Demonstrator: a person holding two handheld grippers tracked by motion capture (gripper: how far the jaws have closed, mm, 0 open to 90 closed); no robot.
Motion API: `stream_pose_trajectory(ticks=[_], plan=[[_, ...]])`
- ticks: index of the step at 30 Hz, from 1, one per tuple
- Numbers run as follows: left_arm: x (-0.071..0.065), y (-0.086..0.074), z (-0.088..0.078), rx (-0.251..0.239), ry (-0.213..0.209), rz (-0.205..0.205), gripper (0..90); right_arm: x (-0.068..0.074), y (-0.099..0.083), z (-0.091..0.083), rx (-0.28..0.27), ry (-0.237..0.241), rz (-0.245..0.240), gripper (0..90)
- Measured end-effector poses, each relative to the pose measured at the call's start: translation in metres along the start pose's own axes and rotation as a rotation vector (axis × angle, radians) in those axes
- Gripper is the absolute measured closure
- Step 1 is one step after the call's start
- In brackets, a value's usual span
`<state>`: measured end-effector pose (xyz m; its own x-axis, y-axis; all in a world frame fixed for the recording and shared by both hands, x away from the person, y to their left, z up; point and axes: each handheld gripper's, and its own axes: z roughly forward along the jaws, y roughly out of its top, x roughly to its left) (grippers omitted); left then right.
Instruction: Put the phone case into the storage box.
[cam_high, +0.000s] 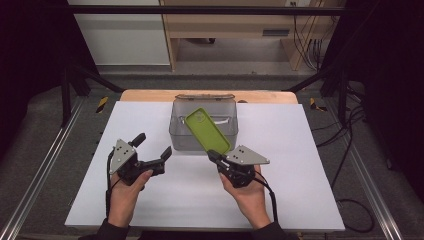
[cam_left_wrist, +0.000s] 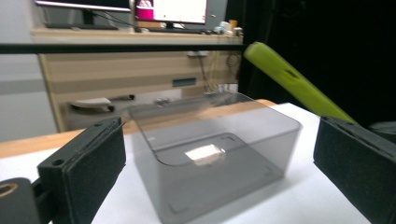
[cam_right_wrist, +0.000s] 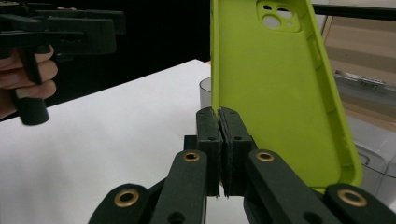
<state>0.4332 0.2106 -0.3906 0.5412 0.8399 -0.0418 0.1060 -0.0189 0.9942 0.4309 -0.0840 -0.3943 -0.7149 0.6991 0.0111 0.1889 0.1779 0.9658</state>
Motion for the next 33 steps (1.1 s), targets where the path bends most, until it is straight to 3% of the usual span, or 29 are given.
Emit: stream_pose_trajectory(ticks=[2,7,10,21,33], plan=[[-0.003,0.000,-0.002,0.003,-0.013,-0.015,2.1,0.005,0.000,0.002,0.007,-0.024,-0.010,88.1],[-0.010,0.000,-0.005,0.005,-0.035,-0.043,2.1,0.016,0.001,0.003,-0.007,-0.019,-0.020,88.1],[-0.012,-0.004,-0.005,0.012,-0.066,-0.085,2.1,0.020,0.001,0.003,-0.019,-0.014,-0.031,88.1],[-0.025,-0.006,-0.005,0.002,-0.076,-0.096,2.4,0.026,-0.007,-0.001,-0.028,-0.017,-0.034,88.1],[-0.025,-0.014,-0.005,-0.017,-0.081,-0.196,4.0,0.036,-0.019,0.008,-0.011,0.005,-0.033,88.1]])
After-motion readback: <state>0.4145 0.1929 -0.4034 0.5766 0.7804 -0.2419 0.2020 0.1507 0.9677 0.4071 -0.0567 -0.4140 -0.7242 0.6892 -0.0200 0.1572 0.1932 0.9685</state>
